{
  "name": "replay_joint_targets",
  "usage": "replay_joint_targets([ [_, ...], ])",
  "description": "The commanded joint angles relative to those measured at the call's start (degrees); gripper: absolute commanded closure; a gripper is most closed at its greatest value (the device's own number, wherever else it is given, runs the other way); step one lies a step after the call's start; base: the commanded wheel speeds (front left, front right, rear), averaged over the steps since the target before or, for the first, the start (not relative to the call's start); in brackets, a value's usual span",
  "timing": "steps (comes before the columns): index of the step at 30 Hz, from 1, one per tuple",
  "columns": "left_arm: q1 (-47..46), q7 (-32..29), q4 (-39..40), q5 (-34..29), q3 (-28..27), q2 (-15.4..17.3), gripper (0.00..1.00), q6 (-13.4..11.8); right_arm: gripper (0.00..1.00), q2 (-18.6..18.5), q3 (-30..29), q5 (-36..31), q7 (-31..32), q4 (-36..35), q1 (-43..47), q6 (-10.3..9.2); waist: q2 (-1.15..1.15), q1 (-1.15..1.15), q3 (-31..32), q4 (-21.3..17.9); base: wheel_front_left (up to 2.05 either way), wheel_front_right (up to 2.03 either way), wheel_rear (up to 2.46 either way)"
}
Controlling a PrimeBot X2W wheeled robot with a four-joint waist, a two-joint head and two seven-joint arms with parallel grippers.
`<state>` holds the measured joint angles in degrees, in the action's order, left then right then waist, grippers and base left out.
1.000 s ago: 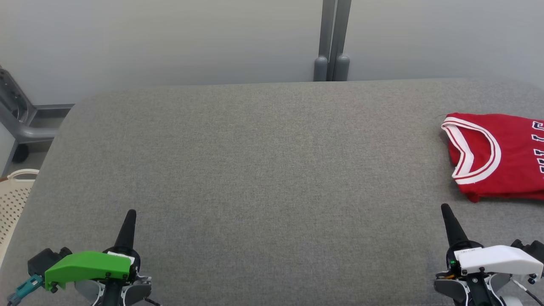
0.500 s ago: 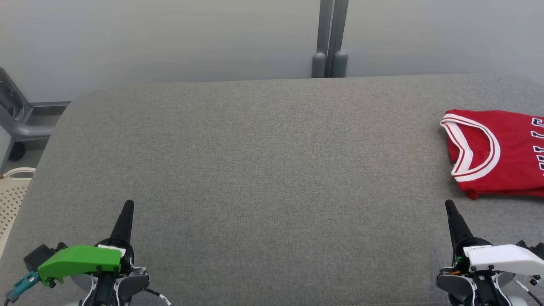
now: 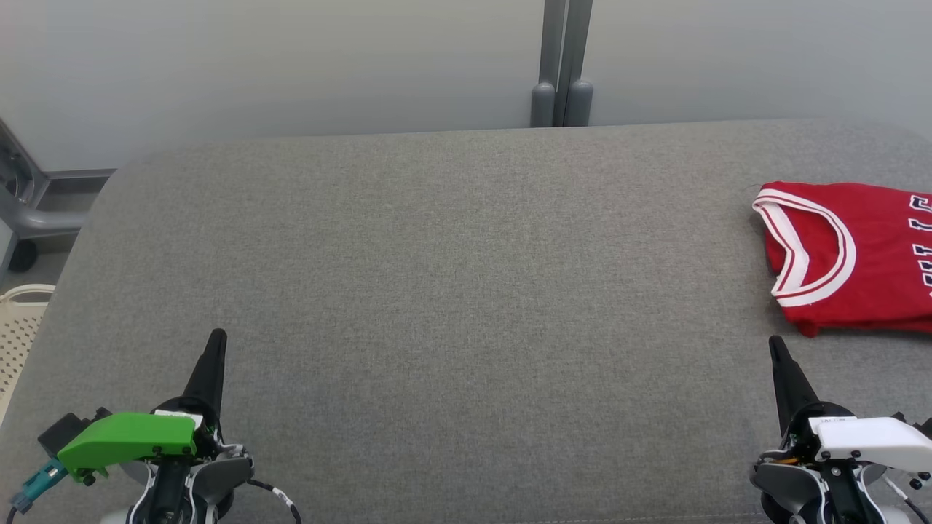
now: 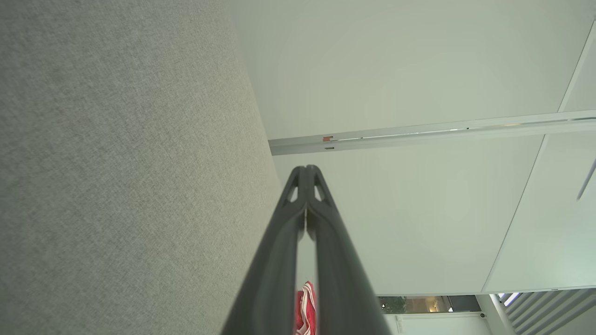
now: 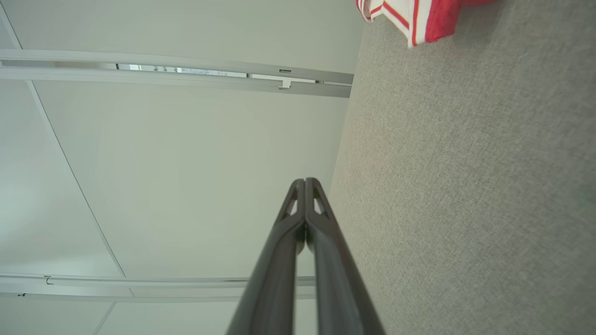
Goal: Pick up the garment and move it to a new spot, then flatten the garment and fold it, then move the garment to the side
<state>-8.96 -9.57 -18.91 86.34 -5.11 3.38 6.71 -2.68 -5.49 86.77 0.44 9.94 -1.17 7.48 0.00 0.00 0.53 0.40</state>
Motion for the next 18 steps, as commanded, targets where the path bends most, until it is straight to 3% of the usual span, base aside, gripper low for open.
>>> replay_joint_targets([
  [1,-1.37,-0.43,0.28,1.14,-0.35,0.01,1.0,0.38,1.0,-0.3,-0.22,0.94,0.28,-0.6,0.52,0.03,0.0,0.0,-0.05,-0.03,0.0,0.0,0.0],
  [18,-2.4,-2.14,0.27,5.65,-1.65,-0.58,1.0,0.98,1.0,-0.32,-0.59,6.42,0.75,-1.7,0.75,0.02,0.0,0.0,-0.77,-0.43,0.0,0.0,0.0],
])
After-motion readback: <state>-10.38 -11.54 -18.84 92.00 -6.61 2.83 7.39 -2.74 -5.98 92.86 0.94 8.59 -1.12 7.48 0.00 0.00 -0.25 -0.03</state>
